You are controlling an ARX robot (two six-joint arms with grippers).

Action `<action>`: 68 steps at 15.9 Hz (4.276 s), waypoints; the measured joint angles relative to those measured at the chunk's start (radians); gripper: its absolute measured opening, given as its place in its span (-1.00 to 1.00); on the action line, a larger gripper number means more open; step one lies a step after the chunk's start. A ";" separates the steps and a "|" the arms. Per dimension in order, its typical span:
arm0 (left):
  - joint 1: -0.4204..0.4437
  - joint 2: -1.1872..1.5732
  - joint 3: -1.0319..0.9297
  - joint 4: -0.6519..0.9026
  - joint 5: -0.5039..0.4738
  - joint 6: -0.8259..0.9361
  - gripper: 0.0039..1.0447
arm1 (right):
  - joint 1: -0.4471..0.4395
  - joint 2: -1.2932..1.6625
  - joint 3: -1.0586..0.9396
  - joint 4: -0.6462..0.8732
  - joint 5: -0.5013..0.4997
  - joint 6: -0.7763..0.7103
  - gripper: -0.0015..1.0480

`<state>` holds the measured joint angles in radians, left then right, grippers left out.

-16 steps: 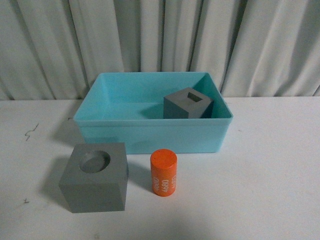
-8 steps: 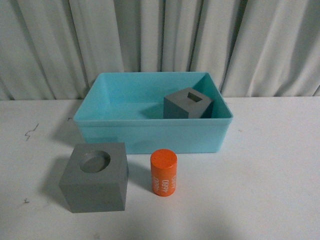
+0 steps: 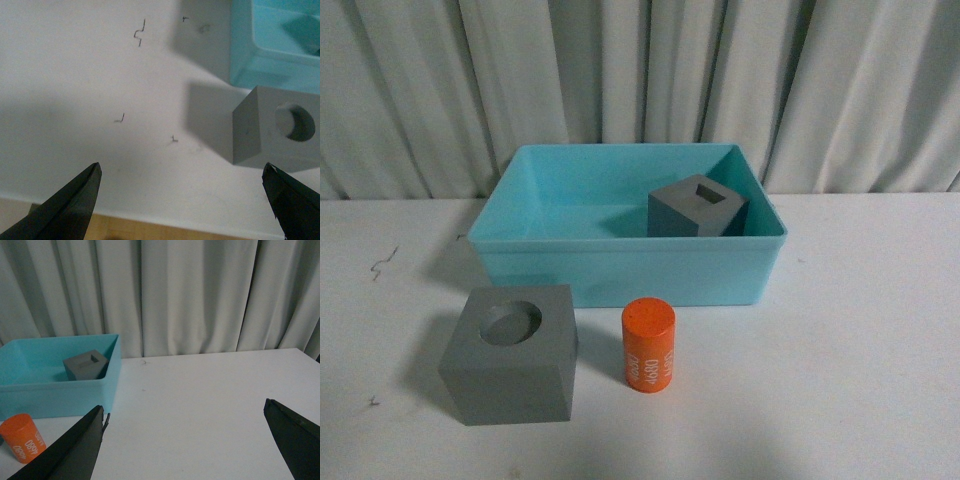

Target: Place gray and orange parts in blue box

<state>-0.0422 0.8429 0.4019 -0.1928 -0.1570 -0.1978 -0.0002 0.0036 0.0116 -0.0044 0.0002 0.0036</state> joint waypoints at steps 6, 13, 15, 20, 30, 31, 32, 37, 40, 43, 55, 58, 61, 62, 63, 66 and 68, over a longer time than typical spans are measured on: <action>-0.114 0.353 0.162 0.185 0.025 0.075 0.88 | 0.000 0.000 0.000 0.000 0.000 0.000 0.87; -0.240 0.567 0.175 0.342 -0.068 0.071 0.88 | 0.000 0.000 0.000 0.000 0.000 0.000 0.87; -0.244 0.634 0.196 0.400 -0.082 0.075 0.88 | 0.000 0.000 0.000 0.000 0.000 0.000 0.87; -0.261 0.742 0.211 0.448 -0.095 0.075 0.88 | 0.000 0.000 0.000 0.000 0.000 0.000 0.87; -0.332 0.842 0.220 0.479 -0.116 0.066 0.88 | 0.000 0.000 0.000 0.000 0.000 0.000 0.87; -0.334 0.848 0.227 0.481 -0.117 0.066 0.88 | 0.000 0.000 0.000 0.000 0.000 0.000 0.87; -0.334 0.853 0.231 0.483 -0.117 0.065 0.88 | 0.000 0.000 0.000 0.000 0.000 0.000 0.87; -0.319 0.878 0.254 0.486 -0.121 0.066 0.88 | 0.000 0.000 0.000 0.000 0.000 0.000 0.87; -0.276 0.909 0.289 0.494 -0.125 0.067 0.88 | 0.000 0.000 0.000 0.000 0.000 0.000 0.87; -0.276 0.937 0.289 0.494 -0.120 0.067 0.88 | 0.000 0.000 0.000 0.000 0.000 0.000 0.87; -0.289 0.938 0.280 0.494 -0.097 0.050 -0.28 | 0.000 0.000 0.000 0.000 0.000 0.000 0.87; -0.296 0.932 0.280 0.486 -0.093 0.043 -0.63 | 0.000 0.000 0.000 0.001 0.000 0.000 0.87; -0.291 0.881 0.278 0.408 -0.074 0.021 -0.65 | 0.000 0.000 0.000 0.001 0.000 0.000 0.87; -0.287 0.854 0.278 0.376 -0.068 0.021 -0.65 | 0.000 0.000 0.000 0.001 0.000 0.000 0.87; -0.279 0.815 0.278 0.332 -0.053 0.015 -0.67 | 0.000 0.000 0.000 0.000 0.000 0.000 0.87; -0.253 0.698 0.297 0.243 -0.029 -0.005 -0.67 | 0.000 0.000 0.000 0.000 0.000 0.000 0.87; -0.242 0.630 0.348 0.166 -0.013 -0.014 -0.68 | 0.000 0.000 0.000 0.001 0.000 0.000 0.87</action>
<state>-0.2840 1.4727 0.7502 -0.0265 -0.1703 -0.2123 -0.0002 0.0036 0.0116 -0.0036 0.0002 0.0036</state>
